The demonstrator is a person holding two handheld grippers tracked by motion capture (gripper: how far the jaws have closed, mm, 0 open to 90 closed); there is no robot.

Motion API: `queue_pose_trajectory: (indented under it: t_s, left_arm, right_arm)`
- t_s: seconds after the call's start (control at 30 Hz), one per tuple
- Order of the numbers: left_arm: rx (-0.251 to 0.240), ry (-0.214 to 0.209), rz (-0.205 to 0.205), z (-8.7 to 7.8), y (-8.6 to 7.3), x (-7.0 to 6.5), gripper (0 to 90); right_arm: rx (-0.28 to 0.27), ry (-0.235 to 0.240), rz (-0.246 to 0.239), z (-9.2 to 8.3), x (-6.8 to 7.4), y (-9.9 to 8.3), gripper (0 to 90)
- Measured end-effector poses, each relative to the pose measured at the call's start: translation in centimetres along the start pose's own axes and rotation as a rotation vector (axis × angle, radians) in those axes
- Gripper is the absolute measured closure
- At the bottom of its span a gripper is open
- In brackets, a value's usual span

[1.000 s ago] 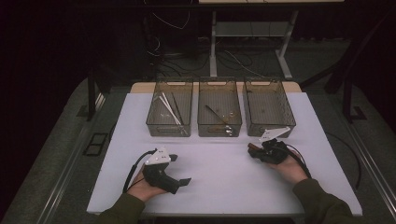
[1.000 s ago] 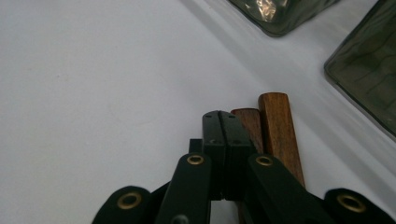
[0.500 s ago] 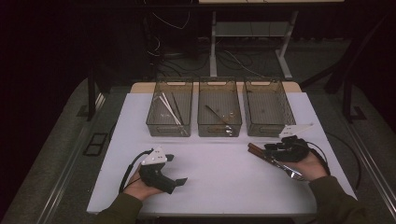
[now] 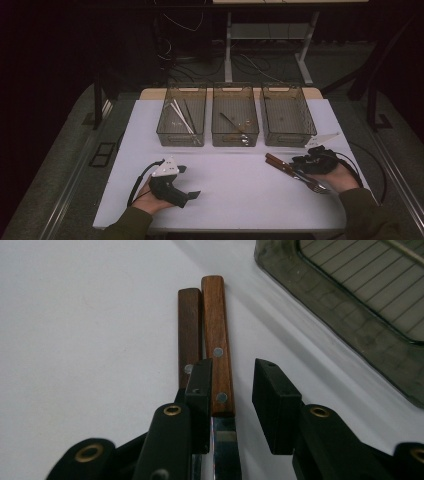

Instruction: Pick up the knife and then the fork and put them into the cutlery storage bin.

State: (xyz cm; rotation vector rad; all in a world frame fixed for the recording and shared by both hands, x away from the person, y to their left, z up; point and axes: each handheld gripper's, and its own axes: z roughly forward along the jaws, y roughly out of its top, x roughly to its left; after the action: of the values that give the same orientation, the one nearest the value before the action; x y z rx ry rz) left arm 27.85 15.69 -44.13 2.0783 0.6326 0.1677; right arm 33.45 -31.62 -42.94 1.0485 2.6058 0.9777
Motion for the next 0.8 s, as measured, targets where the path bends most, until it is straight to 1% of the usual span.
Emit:
queue_pose_trajectory:
  t_s: [0.07, 0.3, 0.4, 0.67, 0.73, 0.8]
  left_arm:
    - [0.000, 0.000, 0.000, 0.0, 0.0, 0.0, 0.0]
    - [0.001, 0.000, -0.001, 0.0, 0.0, 0.0, 0.0]
    - [0.001, 0.002, -0.001, 0.0, 0.0, 0.0, 0.0]
    - [0.000, 0.001, -0.002, 0.1, 0.0, 0.0, 0.0]
    - [0.000, 0.000, -0.003, 0.1, 0.0, 0.0, 0.0]
    - [-0.001, -0.003, -0.001, 0.1, 0.0, 0.0, 0.0]
  right_arm:
    - [0.010, -0.002, -0.001, 0.2, -0.1, 0.0, 69.6]
    - [0.029, 0.018, -0.007, 0.8, -0.1, -0.1, 70.3]
    - [0.036, 0.009, -0.024, 1.0, -0.1, -0.1, 71.0]
    - [0.063, -0.008, -0.047, 1.4, -0.1, 0.0, 71.7]
    - [0.076, -0.001, -0.041, 1.4, -0.2, 0.1, 71.6]
    - [0.101, 0.005, -0.040, 1.5, -0.3, 0.4, 71.5]
